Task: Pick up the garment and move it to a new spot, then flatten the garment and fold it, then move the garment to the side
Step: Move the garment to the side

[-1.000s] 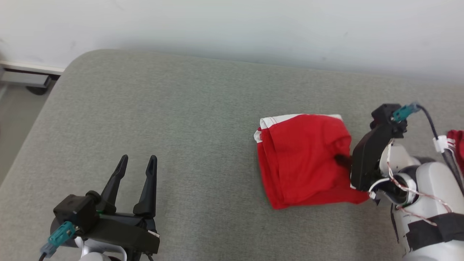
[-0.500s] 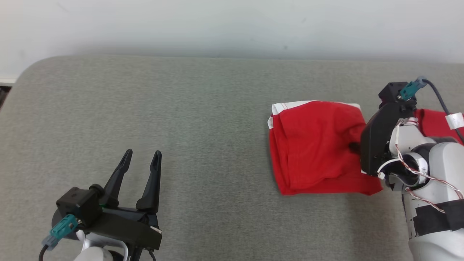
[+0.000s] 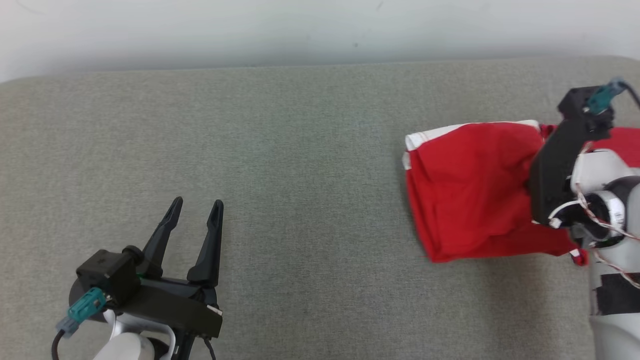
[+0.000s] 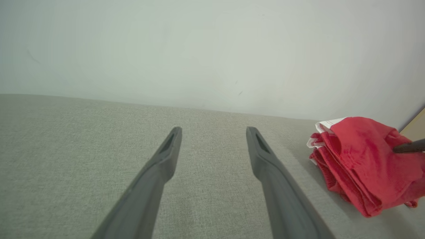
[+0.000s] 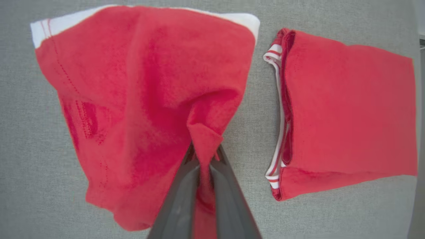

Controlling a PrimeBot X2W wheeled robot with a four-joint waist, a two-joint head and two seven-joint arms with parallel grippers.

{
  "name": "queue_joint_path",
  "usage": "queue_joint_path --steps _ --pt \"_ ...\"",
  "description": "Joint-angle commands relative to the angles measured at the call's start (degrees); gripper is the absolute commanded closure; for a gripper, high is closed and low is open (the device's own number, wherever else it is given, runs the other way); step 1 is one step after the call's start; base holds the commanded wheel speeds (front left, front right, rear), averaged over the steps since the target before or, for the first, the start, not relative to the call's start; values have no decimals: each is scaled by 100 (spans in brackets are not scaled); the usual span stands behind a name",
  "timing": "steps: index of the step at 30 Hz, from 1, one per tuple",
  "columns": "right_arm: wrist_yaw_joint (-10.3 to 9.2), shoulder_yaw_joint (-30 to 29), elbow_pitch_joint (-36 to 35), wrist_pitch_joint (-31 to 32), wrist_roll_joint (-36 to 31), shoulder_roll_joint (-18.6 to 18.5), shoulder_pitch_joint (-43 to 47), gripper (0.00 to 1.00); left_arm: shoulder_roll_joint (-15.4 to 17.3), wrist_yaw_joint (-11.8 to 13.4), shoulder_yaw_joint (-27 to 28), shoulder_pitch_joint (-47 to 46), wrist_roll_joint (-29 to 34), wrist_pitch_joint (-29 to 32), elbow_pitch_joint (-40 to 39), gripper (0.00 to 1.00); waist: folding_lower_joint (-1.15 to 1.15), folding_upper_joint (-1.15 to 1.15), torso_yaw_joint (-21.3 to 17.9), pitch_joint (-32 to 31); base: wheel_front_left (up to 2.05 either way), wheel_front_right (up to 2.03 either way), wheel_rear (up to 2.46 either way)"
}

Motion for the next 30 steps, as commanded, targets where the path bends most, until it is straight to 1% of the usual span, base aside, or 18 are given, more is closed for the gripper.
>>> queue_joint_path --steps 1,5,10,12,18,22,24,30 --pt "-3 -22 -58 92 -27 -87 -67 100 32 -16 12 -103 43 10 -12 0 0 0 -65 58 0 0 0" --pt "-2 67 -182 184 -125 -405 -60 100 20 -15 4 -127 44 -7 13 0 0 0 -117 77 0 0 0" --pt "-2 18 -249 26 -308 -727 -147 100 55 -33 5 -154 28 -18 12 0 0 0 -166 100 0 0 0" --pt "-3 -19 -192 -72 -365 -869 -199 100 62 -43 -9 -160 31 -14 9 0 0 0 -175 107 0 0 0" --pt "-3 -100 52 -387 -495 -1059 -390 100 96 -40 -55 -178 42 25 -12 0 0 0 -161 122 0 0 0" --pt "-3 -112 253 -629 -616 -1263 -457 100 113 -42 -89 -176 55 46 -36 0 0 0 -114 145 0 0 0" --pt "-3 -116 291 -688 -675 -1312 -452 100 119 -43 -96 -173 55 53 -41 0 0 0 -100 152 0 0 0" --pt "-3 -132 528 -1123 -926 -1676 -286 100 165 -29 -124 -184 66 91 -78 0 0 0 1 193 0 0 0"
